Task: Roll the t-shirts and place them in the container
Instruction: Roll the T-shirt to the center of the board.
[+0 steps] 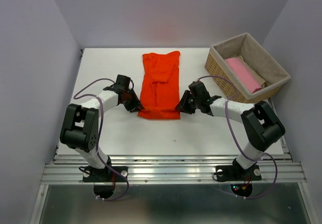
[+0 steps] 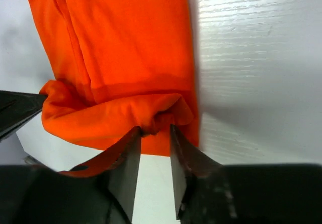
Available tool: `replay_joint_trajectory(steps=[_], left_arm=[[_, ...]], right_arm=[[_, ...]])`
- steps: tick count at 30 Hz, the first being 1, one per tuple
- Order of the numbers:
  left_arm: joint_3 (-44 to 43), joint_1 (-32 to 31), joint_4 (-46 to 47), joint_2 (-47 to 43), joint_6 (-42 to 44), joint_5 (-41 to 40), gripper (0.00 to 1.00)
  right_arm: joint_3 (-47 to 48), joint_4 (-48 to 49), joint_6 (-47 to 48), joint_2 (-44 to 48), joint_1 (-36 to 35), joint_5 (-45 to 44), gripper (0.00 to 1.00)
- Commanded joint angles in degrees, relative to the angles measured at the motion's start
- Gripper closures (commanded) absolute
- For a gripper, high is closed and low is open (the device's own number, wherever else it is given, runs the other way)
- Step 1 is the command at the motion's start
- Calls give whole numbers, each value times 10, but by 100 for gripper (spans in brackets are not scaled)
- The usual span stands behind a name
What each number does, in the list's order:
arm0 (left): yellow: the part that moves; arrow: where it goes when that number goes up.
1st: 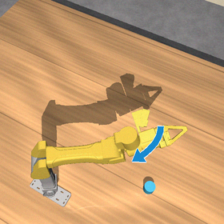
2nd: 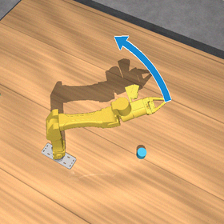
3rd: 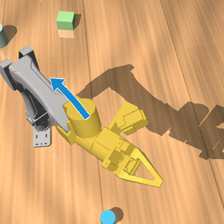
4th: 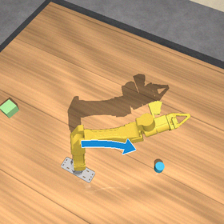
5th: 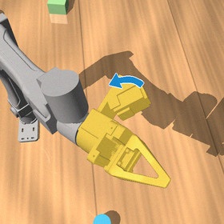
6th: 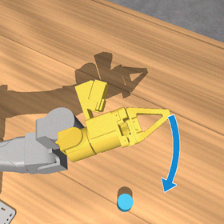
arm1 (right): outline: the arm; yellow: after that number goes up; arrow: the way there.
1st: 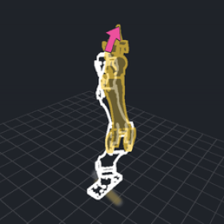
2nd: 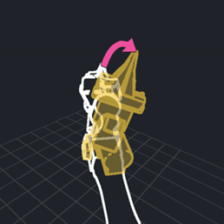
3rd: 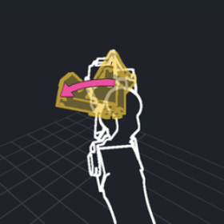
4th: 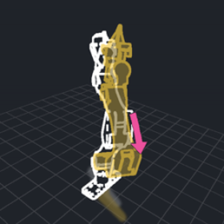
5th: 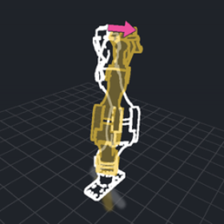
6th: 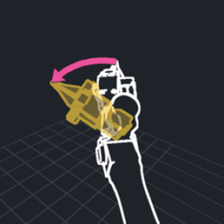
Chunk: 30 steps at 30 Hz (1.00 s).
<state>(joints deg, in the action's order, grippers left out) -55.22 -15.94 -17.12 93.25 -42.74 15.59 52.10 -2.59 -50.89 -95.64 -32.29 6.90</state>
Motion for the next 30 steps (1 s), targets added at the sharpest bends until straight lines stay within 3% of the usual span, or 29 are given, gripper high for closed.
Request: replay_joint_trajectory(steps=[1,2,5,10,15,18,20,30], left_arm=[[-28,13,21,-12,13,1,60],[-30,13,25,-26,15,-10,55],[-37,13,15,-58,28,-61,51],[-35,10,-1,-100,78,-111,55],[-2,6,32,-148,143,-67,53],[23,5,52,-160,184,-50,47],[27,6,53,-156,208,-36,46],[13,6,14,-125,246,-1,40]], right_arm=[[28,-2,23,18,8,-35,62],[30,-9,32,26,8,-52,59],[38,-39,71,48,8,-66,58],[70,-91,177,41,8,-22,56],[92,-108,293,13,8,-9,32],[101,-100,366,-3,8,57,16],[100,-94,411,-10,8,81,12],[103,-59,530,-33,8,126,11]])
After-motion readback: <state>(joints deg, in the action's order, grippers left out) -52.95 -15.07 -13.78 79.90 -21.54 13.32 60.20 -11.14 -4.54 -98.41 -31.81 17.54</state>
